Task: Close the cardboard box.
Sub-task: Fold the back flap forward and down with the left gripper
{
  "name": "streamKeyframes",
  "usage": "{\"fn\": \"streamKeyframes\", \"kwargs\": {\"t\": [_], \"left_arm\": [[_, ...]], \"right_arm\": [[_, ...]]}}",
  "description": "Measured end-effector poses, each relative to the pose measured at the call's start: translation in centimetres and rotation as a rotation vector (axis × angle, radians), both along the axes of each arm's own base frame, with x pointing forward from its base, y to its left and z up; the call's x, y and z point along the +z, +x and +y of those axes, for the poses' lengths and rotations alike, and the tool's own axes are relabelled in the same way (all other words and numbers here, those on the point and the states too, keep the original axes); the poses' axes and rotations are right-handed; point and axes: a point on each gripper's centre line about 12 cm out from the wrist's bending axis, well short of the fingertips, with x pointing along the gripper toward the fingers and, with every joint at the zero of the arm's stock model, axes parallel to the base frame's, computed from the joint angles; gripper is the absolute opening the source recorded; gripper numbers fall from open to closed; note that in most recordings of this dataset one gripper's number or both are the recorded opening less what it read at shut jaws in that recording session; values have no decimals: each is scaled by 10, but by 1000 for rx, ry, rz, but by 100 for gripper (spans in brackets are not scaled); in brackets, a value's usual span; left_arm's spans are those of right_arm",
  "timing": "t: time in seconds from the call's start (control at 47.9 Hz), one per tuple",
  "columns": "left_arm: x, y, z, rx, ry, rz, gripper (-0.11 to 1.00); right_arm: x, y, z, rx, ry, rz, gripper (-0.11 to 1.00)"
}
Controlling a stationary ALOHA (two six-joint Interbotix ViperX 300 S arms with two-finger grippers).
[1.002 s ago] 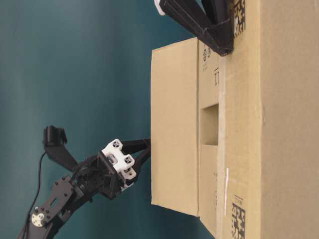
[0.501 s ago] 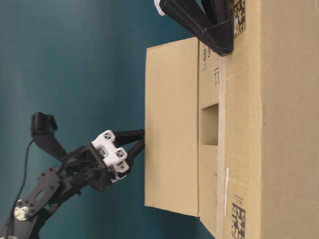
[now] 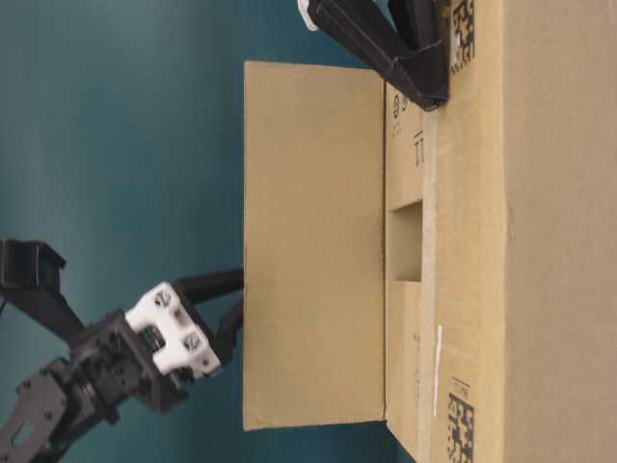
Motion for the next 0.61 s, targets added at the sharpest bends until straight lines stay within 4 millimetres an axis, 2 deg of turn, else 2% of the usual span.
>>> {"fn": "streamKeyframes", "kwargs": {"t": [0.146,0.334,0.605], "left_arm": [[-6,-10,-21,-14,-16,-30,0],[-14,-25,-32,20,-47,-83,0],[-46,-36,-63,9,-100,-121,0]], "right_arm": [[2,-2,-1,-4,0,-14,0],[4,-8,-2,-7,-2,-27,0],[6,-10,-3,-9,-3,-41,0]]}}
